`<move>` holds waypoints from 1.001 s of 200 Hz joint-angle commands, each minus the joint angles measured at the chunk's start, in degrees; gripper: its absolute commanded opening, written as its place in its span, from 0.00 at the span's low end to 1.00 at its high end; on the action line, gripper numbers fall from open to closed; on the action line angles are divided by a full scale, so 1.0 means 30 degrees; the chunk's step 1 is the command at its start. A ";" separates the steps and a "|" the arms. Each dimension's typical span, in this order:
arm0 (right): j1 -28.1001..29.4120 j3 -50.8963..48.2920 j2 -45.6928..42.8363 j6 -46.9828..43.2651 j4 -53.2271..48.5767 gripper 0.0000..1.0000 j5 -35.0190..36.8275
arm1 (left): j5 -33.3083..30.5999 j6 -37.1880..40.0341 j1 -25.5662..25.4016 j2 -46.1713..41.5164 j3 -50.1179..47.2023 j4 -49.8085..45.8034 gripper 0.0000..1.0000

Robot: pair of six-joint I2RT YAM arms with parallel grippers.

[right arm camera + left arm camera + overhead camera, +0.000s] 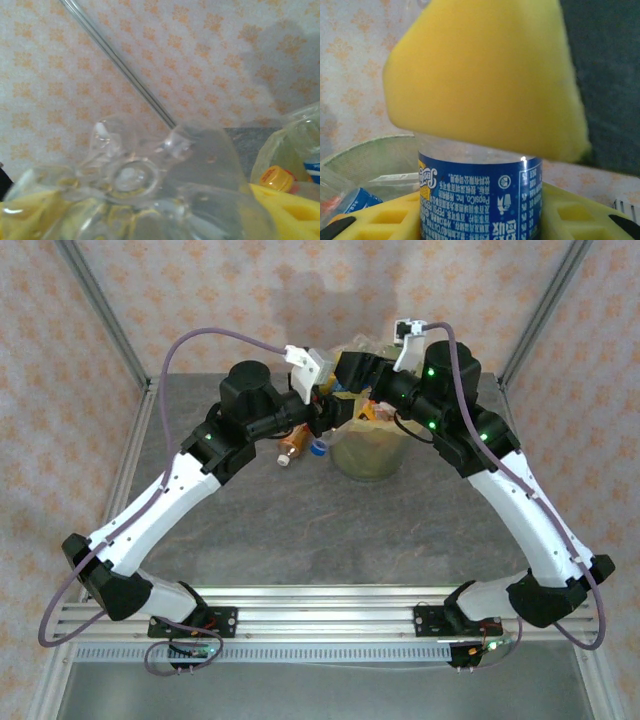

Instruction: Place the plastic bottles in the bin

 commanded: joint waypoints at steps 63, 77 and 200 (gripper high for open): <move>-0.0092 0.0896 0.0203 -0.1468 -0.0531 0.39 0.2051 | -0.0025 0.0143 -0.0175 -0.0545 -0.0033 0.1058 0.86; -0.0074 0.1711 0.0443 -0.2165 -0.1327 0.38 0.2846 | -0.0362 0.0107 -0.0174 -0.0973 -0.0242 0.1035 1.00; -0.0249 1.7424 0.9422 -1.2023 -0.9145 0.37 1.4921 | -0.7562 -0.0765 -0.0181 -0.5932 -0.4853 0.2307 1.00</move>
